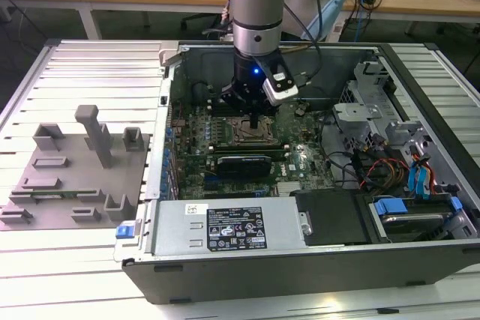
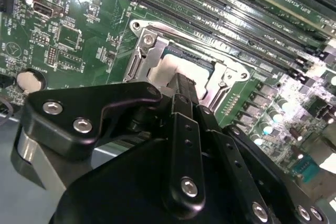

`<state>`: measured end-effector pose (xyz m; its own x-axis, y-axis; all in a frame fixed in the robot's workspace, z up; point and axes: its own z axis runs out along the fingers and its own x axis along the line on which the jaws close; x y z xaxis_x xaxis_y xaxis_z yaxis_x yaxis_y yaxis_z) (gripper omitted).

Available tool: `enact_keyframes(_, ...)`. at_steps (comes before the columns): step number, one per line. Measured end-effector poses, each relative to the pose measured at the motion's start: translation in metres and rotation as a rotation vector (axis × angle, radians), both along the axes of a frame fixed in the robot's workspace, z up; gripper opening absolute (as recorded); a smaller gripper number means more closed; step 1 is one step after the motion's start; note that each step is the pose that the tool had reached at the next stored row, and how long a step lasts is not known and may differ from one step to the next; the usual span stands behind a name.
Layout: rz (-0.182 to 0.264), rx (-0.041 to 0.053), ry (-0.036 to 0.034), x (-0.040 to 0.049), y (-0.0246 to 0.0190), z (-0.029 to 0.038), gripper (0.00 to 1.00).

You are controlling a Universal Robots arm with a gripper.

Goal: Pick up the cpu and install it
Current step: 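Install the first cpu locking lever, then install the second cpu locking lever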

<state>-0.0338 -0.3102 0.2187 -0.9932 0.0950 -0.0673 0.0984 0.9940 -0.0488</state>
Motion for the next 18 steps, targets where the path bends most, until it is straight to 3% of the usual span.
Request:
enact_keyframes(8,0.000,-0.0001,0.0001,0.0000,0.0000,0.0322,0.11)
enact_keyframes(18,0.000,0.0000,0.0001,0.0000,0.0000,0.0353,0.11)
